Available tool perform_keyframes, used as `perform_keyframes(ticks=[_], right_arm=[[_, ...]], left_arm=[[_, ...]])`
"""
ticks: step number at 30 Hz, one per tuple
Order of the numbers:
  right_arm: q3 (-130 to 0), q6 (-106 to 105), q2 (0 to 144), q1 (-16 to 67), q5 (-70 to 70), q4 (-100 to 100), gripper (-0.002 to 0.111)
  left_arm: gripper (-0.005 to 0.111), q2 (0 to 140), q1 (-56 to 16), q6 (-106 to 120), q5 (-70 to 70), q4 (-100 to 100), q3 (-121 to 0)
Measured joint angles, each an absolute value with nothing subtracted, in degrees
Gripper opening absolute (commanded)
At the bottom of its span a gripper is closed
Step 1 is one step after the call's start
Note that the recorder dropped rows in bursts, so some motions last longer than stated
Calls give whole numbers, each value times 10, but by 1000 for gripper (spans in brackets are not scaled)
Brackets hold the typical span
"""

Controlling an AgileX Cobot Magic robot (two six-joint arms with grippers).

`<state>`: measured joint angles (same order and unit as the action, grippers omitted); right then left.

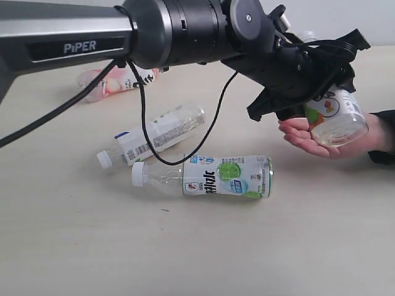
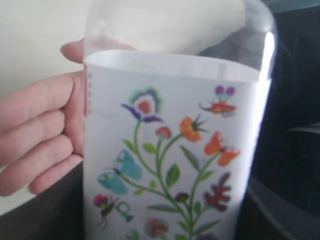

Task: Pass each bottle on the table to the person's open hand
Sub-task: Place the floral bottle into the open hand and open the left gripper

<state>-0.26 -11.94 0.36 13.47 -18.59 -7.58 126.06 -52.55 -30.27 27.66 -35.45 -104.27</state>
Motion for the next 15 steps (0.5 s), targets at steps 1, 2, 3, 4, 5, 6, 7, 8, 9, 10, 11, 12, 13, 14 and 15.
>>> perform_keyframes(ticks=[1,2,3,4,5,6,7,8,9,10,11,12,13,14,15], right_arm=[[-3,-119,4,135,-186,-76,0],[-3,-119,4,135,-186,-76,0],[-3,-119,4,135,-186,-76,0],[-3,-119,4,135,-186,-76,0],[-3,-119,4,135,-186,-76,0],[-3,-119,4,135,-186,-76,0],[-3,-119,4,135,-186,-76,0],[-3,-119,4,135,-186,-76,0],[-3,-119,4,135,-186,-76,0],[-3,-119,4,135,-186,-76,0],[-3,-119,4,135,-186,-76,0],[-3,-119,4,135,-186,-76,0],[-3,-119,4,135,-186,-76,0],[-3,-119,4,135,-186,-76,0],[-3,-119,4,135,-186,-76,0]], left_arm=[[0,1265,-526,-299,270,-359,-1043],[0,1272,-526,-295,261,-363,-1043],[0,1275,-526,-293,258,-365,-1043],[0,1280,-526,-293,253,-368,-1043],[0,1285,-526,-292,248,-372,-1043],[0,1290,-526,-292,247,-375,-1043],[0,1293,-526,-292,246,-379,-1043],[0,1300,-526,-289,245,-383,-1043],[0,1303,-526,-286,242,-387,-1043],[0,1308,-526,-281,242,-394,-1043],[0,1312,-526,-273,241,-402,-1044],[0,1316,-526,-264,241,-410,-1046],[0,1321,-526,-255,242,-419,-1049],[0,1326,-524,-246,245,-426,-1054],[0,1331,-524,-240,250,-433,-1060]])
